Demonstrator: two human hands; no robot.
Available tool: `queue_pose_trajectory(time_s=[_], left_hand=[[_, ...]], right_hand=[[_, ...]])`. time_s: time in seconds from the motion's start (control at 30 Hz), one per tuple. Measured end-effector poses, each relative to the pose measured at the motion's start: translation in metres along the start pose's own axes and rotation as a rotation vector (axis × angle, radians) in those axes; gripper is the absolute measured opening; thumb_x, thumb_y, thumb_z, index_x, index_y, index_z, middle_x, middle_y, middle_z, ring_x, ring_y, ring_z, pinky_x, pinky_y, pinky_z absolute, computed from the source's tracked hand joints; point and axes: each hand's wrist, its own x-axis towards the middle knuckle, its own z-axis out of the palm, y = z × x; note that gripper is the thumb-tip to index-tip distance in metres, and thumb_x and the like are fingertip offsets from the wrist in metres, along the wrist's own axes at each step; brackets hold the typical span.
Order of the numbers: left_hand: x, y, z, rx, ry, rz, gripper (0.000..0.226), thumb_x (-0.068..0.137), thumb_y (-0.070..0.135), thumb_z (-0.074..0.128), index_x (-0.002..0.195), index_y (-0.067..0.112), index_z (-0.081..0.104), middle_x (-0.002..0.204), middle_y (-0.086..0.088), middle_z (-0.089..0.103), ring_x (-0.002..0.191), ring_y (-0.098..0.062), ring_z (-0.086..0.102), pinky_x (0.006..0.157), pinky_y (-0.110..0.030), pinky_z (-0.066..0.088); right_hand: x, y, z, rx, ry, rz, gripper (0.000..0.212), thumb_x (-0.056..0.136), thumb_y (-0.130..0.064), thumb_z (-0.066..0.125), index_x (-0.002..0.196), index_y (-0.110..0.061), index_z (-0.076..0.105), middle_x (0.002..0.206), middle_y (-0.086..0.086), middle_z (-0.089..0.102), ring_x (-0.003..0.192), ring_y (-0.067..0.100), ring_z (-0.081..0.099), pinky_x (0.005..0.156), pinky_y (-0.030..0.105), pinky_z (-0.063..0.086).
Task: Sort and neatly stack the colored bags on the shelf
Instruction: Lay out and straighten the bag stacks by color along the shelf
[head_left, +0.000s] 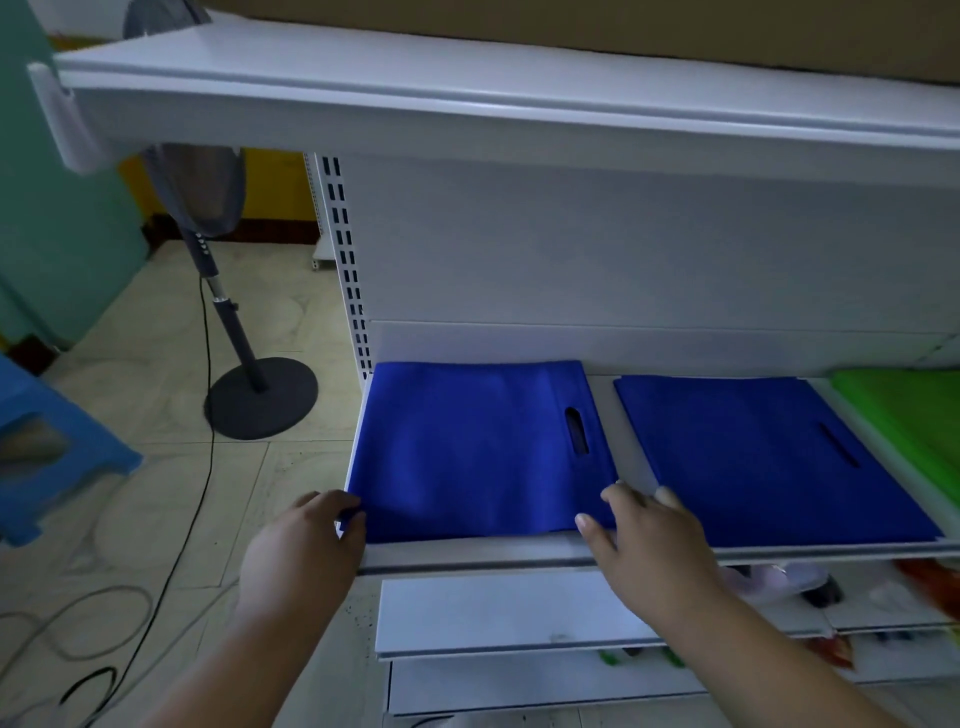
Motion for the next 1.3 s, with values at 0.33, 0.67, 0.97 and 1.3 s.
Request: queue_pose_trajectory(time_s=[0.33,0.67,0.97,1.3], left_hand=[[-0.011,-0.013,-0.012,0.039,0.034,-0.051,0.015,0.088,0.025,0.06,0.098,0.032,0.07,0.088,0.017,0.064,0.062,-0.006,0.056,0.048,-0.019,0.042],[-0.035,0.008,-0.005,-0.118,-0.205,-0.116,0.023,0.088,0.014,0.05,0.1,0.035,0.052,0.074,0.009,0.06,0.062,-0.012,0.058,0.056,-0.031,0.048],[-0.065,0.072,0.025,0.036,-0.013,-0.077,0.022,0.095,0.021,0.042,0.108,0.031,0.056,0.082,0.013,0.052,0.06,-0.009,0.051,0.046,-0.025,0.032],[-0.079,0.237,0.098,-0.031,0.04,0.014,0.026,0.096,0.021,0.041,0.117,0.029,0.055,0.095,0.006,0.063,0.071,-0.02,0.053,0.057,-0.031,0.039]], right_hand=[[-0.012,-0.01,-0.005,-0.102,0.038,0.008,0.062,0.097,-0.06,0.016,0.118,-0.019,0.058,0.095,-0.003,0.069,0.089,0.021,0.056,0.071,0.034,0.046],[0.001,0.005,-0.01,0.588,-0.064,0.292,0.051,0.092,-0.037,0.06,0.135,-0.035,0.034,0.098,-0.005,0.063,0.065,0.017,0.064,0.06,0.036,0.055],[0.008,0.07,-0.047,0.29,0.24,-0.216,0.037,0.094,-0.027,0.061,0.131,-0.018,0.058,0.061,-0.007,0.049,0.054,0.016,0.043,0.05,0.027,0.03],[0.018,0.25,-0.071,0.349,0.352,-0.115,0.04,0.101,-0.031,0.042,0.134,-0.012,0.055,0.073,0.001,0.064,0.061,0.019,0.054,0.053,0.028,0.038]])
